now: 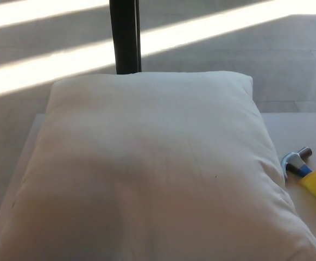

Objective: A hammer is kept on the right hand side and a pillow is kept on the left hand side on the desk infront of the robot and the robot uses its right hand to pick up the hammer and makes a downward swinging motion to hit the pillow

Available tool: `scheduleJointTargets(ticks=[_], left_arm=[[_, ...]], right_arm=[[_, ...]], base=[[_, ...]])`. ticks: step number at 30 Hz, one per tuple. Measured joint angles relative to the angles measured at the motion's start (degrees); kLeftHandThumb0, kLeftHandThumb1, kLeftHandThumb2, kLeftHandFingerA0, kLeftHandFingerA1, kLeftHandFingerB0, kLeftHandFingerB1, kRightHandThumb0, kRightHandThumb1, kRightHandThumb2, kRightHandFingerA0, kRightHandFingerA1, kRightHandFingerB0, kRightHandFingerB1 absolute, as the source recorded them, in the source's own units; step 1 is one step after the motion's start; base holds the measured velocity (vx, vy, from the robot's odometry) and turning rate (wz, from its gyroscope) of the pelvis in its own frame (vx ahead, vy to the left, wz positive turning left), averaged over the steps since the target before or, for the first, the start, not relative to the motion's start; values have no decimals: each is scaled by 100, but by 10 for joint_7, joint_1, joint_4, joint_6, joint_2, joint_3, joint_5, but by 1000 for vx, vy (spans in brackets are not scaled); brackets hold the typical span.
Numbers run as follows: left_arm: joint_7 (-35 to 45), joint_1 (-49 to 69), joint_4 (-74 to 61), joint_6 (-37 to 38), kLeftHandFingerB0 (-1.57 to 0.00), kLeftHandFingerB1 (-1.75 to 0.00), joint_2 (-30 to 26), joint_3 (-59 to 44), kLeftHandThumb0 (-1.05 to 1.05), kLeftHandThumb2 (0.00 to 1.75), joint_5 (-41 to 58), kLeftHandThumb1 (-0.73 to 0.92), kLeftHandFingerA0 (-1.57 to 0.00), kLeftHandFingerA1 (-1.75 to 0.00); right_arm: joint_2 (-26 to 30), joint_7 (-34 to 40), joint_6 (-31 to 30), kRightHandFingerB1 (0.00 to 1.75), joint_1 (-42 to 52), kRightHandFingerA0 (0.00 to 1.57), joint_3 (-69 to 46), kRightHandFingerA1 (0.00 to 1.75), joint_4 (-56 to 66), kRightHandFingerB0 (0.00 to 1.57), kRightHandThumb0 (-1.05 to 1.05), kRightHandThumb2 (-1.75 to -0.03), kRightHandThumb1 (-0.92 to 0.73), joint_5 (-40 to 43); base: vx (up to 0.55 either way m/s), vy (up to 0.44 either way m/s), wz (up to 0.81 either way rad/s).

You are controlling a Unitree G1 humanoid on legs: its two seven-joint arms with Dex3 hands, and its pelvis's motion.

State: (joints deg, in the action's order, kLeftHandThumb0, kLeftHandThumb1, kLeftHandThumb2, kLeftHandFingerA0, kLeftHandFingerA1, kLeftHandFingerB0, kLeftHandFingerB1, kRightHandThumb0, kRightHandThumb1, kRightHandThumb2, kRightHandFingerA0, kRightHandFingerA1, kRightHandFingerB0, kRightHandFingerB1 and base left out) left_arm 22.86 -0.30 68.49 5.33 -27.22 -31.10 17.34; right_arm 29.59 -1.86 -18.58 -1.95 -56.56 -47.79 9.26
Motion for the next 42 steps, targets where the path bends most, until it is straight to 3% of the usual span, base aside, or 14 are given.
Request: scheduleJointTargets(ticks=[5, 8, 9, 10, 12, 17, 18, 19, 20, 24, 26, 27, 30, 42], left_arm=[[-36, 3, 29, 0, -47, -50, 0, 14, -63, 62, -11, 74, -64, -62], [-61, 9, 43, 0, -47, -48, -1, 28, -62, 63, -17, 78, -64, -59], [-67, 12, 45, 1, -47, -48, -1, 37, -63, 63, -22, 79, -65, -58], [-72, 14, 46, 3, -48, -47, -2, 45, -62, 62, -26, 77, -68, -57], [-88, 21, 52, 4, -47, -49, -3, 65, -64, 63, -38, 78, -68, -60], [-108, 30, 55, 5, -50, -47, -3, 84, -61, 63, -50, 77, -73, -57], [-111, 28, 56, 5, -49, -48, -3, 84, -61, 63, -52, 77, -72, -58], [-114, 25, 56, 5, -50, -49, -3, 85, -63, 64, -52, 77, -74, -59], [-115, 21, 56, 5, -49, -48, -3, 86, -63, 64, -54, 79, -72, -58], [-118, 7, 56, 8, -47, -47, -3, 93, -64, 63, -59, 79, -69, -57], [-117, 5, 55, 10, -48, -48, -3, 91, -66, 63, -59, 77, -69, -59], [-117, 4, 55, 10, -44, -49, -3, 89, -62, 62, -58, 77, -64, -59], [-112, 3, 52, 12, -46, -49, 1, 67, -60, 62, -50, 76, -63, -58], [-64, -36, 7, 19, -54, -44, 5, 10, -67, 62, -13, 74, -64, -55]], right_arm=[[-54, -7, 29, 34, 8, 44, 6, 49, -9, 30, -63, -61, -71, 22], [-68, -21, 52, 44, 18, 26, 28, 58, -8, 16, -64, -87, -55, 31], [-69, -25, 58, 33, 18, 20, 35, 58, -10, 26, -59, -61, -71, 33], [-69, -29, 63, 44, 19, 10, 39, 58, -11, 17, -66, -87, -57, 35], [-70, -41, 77, 32, 30, 15, 55, 63, -9, 24, -61, -62, -72, 43], [-69, -54, 83, 32, 52, 19, 67, 65, -1, 22, -63, -61, -70, 61], [-69, -55, 83, 45, 53, 25, 67, 65, -1, 16, -63, -88, -60, 65], [-69, -56, 84, 33, 54, 22, 68, 67, -1, 22, -62, -62, -73, 68], [-69, -56, 86, 44, 54, 21, 69, 63, -1, 14, -65, -87, -60, 70], [-65, -56, 94, 32, 52, 20, 67, 62, -1, 20, -59, -62, -75, 81], [-63, -58, 102, 44, 54, 20, 73, 63, -3, 14, -68, -88, -56, 82], [-60, -60, 106, 31, 56, 17, 81, 64, -6, 19, -64, -61, -70, 82], [-50, -68, 116, 43, 61, 22, 100, 66, -14, 12, -67, -87, -56, 82], [-43, -89, 158, 31, 48, 16, 120, 62, -45, 17, -60, -62, -72, 94]], base=[[0, 0, 0], [0, 0, 0], [0, 0, 0], [0, 0, 0], [0, 0, 0], [0, 0, 0], [0, 0, 0], [0, 0, 0], [0, 0, 0], [0, 0, 0], [0, 0, 0], [0, 0, 0], [0, 0, 0], [0, 0, 0]])
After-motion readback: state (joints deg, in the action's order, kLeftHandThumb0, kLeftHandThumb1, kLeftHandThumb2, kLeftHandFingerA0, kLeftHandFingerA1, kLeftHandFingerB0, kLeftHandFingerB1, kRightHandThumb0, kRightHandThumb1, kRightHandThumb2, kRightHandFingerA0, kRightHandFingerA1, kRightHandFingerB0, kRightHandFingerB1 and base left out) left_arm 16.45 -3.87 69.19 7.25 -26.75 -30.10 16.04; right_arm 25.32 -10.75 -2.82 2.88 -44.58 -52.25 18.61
